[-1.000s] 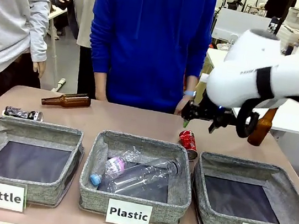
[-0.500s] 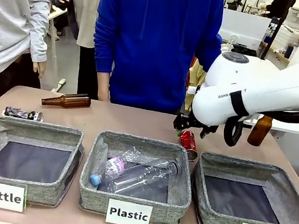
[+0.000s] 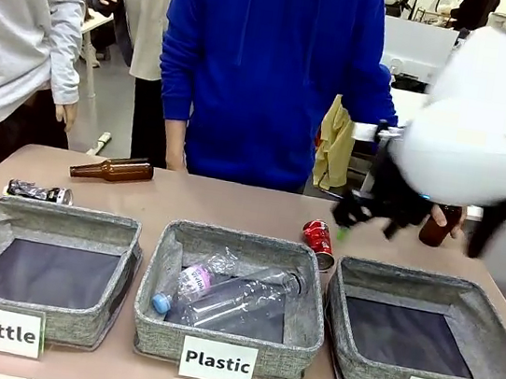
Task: Sort the can waste into the basket.
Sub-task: Pick up the can waste from the table and place it in the right Fabric basket.
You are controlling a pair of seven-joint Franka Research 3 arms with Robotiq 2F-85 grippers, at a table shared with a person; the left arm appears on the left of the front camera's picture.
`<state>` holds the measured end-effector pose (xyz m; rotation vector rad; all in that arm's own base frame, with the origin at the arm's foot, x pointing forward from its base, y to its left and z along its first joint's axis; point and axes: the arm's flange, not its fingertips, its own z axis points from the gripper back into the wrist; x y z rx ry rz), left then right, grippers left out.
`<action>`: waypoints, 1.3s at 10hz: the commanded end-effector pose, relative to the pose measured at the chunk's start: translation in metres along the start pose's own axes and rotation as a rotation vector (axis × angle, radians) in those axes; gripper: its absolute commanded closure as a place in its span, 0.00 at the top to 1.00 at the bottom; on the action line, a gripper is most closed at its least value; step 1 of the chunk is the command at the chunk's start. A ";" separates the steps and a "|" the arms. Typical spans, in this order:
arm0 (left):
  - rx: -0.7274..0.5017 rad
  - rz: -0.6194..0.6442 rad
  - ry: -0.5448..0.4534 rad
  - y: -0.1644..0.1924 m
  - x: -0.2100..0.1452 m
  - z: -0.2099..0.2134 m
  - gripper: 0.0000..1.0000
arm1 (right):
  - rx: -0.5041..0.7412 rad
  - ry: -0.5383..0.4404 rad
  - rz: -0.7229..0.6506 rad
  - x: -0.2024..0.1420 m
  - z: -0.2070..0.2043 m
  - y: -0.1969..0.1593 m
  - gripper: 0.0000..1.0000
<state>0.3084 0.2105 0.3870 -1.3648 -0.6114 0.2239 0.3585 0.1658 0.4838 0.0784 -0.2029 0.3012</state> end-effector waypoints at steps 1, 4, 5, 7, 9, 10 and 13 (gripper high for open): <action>-0.021 -0.023 -0.007 0.000 0.000 -0.001 1.00 | 0.038 0.060 0.048 -0.112 0.063 -0.035 1.00; -0.021 -0.023 -0.007 0.000 0.000 -0.001 1.00 | 0.186 -0.021 -0.087 -0.160 0.047 -0.083 1.00; -0.021 -0.023 -0.007 0.000 0.000 -0.001 1.00 | 0.270 -0.067 -0.129 -0.171 0.044 -0.106 1.00; -0.021 -0.023 -0.007 0.000 0.000 -0.001 1.00 | 0.457 -0.123 -0.142 -0.182 0.035 -0.164 1.00; -0.021 -0.023 -0.007 0.000 0.000 -0.001 1.00 | 0.695 -0.243 -0.242 -0.190 0.024 -0.216 1.00; -0.021 -0.023 -0.007 0.000 0.000 -0.001 1.00 | 0.775 -0.296 -0.308 -0.191 0.016 -0.230 1.00; -0.021 -0.023 -0.007 0.000 0.000 -0.001 1.00 | 0.823 -0.429 -0.432 -0.190 0.001 -0.239 1.00</action>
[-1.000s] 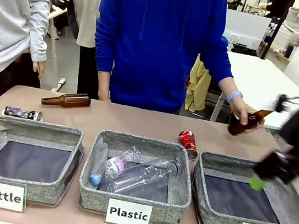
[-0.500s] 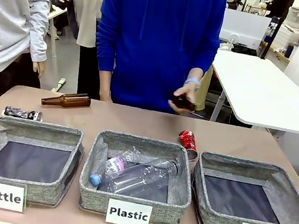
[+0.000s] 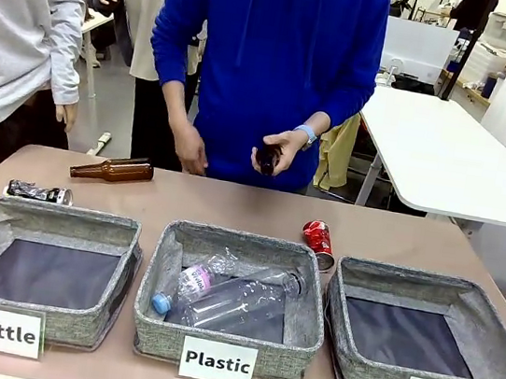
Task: Sort the can waste into the basket.
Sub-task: Pick up the can waste from the table and place it in the right Fabric basket.
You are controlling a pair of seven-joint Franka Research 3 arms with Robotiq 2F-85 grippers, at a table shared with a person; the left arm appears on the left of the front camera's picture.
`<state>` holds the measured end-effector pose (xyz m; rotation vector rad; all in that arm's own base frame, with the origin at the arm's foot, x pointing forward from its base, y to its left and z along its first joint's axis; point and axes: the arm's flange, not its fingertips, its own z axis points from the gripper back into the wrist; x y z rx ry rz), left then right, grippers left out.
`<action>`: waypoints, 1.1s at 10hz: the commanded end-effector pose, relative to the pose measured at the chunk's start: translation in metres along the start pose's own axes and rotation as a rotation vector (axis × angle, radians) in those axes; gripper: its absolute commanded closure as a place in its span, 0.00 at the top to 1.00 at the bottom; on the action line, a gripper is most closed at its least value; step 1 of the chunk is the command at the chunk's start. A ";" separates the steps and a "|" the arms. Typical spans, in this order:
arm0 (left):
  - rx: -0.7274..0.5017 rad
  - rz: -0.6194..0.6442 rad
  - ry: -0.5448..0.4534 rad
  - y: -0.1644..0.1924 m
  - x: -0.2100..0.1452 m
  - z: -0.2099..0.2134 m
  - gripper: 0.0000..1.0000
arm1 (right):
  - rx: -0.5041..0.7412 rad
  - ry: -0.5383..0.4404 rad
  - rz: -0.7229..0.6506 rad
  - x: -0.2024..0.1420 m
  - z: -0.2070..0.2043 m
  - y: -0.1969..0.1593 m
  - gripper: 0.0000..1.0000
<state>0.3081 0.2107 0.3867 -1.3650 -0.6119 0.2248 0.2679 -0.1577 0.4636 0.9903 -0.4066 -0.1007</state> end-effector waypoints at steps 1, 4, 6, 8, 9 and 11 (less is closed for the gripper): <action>-0.021 -0.023 -0.006 0.000 0.000 -0.001 1.00 | 0.025 -0.058 0.029 -0.033 -0.041 -0.004 1.00; -0.021 -0.023 -0.006 0.000 0.000 -0.001 1.00 | 0.036 -0.090 0.027 -0.027 -0.048 -0.005 1.00; -0.021 -0.023 -0.006 0.000 0.000 -0.001 1.00 | -0.142 -0.215 -0.032 -0.017 -0.072 0.014 1.00; -0.021 -0.023 -0.006 0.000 0.000 -0.001 1.00 | -0.335 -0.248 -0.031 -0.003 -0.100 0.044 1.00; -0.021 -0.023 -0.006 0.000 0.000 -0.001 1.00 | -0.441 -0.262 -0.001 0.007 -0.120 0.060 1.00; -0.021 -0.023 -0.006 0.000 0.000 -0.001 1.00 | -0.634 -0.262 0.103 0.031 -0.169 0.091 1.00</action>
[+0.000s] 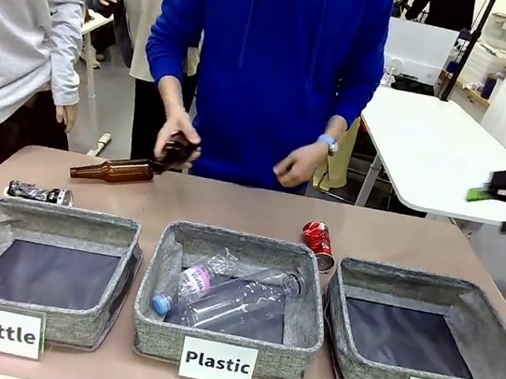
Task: Sort the can waste into the basket.
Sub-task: Pick up the can waste from the table and place it in the right Fabric basket.
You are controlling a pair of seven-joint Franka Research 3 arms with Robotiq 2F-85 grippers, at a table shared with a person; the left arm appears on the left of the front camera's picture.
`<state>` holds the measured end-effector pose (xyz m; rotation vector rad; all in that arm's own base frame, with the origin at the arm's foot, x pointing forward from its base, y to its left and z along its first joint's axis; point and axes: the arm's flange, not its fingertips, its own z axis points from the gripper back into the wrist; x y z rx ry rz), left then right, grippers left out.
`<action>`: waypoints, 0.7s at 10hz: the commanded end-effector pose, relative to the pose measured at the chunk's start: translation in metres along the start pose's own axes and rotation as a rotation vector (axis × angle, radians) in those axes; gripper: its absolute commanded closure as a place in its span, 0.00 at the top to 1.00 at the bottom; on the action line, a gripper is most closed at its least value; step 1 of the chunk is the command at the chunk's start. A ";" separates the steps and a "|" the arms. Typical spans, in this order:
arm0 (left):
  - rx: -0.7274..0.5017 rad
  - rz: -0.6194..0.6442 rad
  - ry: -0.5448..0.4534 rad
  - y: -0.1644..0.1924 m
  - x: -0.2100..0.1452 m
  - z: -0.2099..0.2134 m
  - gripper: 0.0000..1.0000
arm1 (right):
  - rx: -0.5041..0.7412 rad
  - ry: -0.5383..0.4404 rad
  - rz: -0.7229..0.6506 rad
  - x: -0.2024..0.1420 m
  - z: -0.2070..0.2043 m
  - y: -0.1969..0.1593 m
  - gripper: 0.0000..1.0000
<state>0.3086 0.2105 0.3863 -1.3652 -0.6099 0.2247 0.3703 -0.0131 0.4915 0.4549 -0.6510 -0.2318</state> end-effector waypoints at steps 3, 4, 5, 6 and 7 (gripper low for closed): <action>-0.021 -0.024 -0.008 -0.001 0.000 0.000 1.00 | -0.247 0.060 0.272 -0.023 -0.067 0.090 1.00; -0.021 -0.024 -0.008 -0.001 0.000 0.000 1.00 | -0.296 0.084 0.334 -0.022 -0.085 0.112 1.00; -0.021 -0.024 -0.008 -0.001 0.000 0.000 1.00 | -0.320 0.108 0.377 -0.018 -0.096 0.125 1.00; -0.021 -0.024 -0.008 -0.001 0.000 0.000 1.00 | -0.321 0.124 0.334 -0.015 -0.090 0.127 1.00; 0.000 0.000 0.000 0.000 0.000 0.000 1.00 | -0.274 0.084 0.361 -0.040 -0.087 0.110 1.00</action>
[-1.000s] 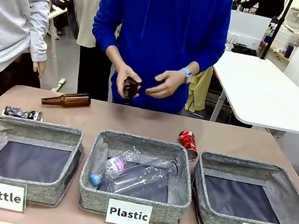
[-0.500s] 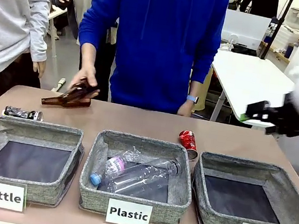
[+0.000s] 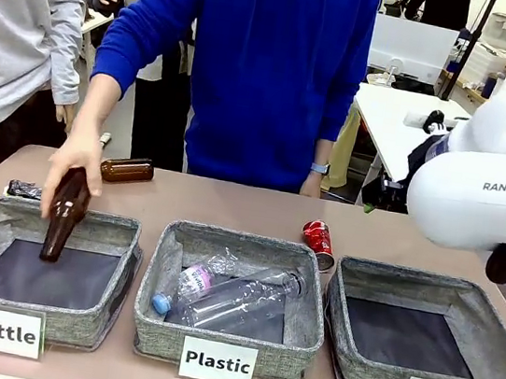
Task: Sort the can waste into the basket.
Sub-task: Pick up the can waste from the table and place it in the right Fabric basket.
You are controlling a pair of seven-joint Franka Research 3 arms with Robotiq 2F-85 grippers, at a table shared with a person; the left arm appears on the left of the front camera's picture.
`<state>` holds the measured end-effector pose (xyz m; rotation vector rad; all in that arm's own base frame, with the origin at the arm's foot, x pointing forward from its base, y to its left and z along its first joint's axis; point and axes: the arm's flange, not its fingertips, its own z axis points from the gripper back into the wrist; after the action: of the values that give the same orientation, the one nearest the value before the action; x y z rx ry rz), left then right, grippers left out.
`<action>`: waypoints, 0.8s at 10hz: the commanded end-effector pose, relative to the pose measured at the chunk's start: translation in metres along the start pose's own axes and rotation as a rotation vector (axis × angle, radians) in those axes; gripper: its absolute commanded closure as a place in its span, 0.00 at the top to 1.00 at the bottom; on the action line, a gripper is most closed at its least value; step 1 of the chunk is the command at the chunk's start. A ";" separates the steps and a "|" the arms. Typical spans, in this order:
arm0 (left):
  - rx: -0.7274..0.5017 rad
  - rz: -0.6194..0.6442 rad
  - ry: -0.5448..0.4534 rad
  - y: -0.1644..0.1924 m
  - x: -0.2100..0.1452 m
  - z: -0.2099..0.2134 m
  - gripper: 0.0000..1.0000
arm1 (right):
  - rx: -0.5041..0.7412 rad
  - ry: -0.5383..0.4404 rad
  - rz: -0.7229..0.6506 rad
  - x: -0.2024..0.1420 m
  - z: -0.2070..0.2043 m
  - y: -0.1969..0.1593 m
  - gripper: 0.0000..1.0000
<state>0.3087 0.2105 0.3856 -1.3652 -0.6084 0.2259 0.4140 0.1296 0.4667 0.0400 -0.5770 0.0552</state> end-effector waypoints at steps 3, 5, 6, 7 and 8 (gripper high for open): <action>-0.117 -0.117 -0.156 -0.084 0.025 0.140 1.00 | 0.033 -0.022 -0.023 -0.014 0.003 -0.003 1.00; -0.084 -0.094 -0.142 -0.087 0.027 0.171 1.00 | 0.054 0.015 0.023 -0.005 0.001 0.001 1.00; -0.038 -0.087 -0.106 -0.082 0.027 0.163 1.00 | 0.058 0.070 0.066 0.013 -0.015 0.017 1.00; -0.035 -0.076 -0.071 -0.077 0.025 0.150 1.00 | 0.044 0.136 0.119 0.037 -0.042 0.040 1.00; -0.026 -0.073 -0.045 -0.073 0.017 0.137 1.00 | 0.016 0.169 0.148 0.052 -0.061 0.056 1.00</action>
<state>0.2338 0.3354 0.4786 -1.3809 -0.7305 0.2231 0.4477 0.1667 0.4446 0.0569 -0.4612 0.1852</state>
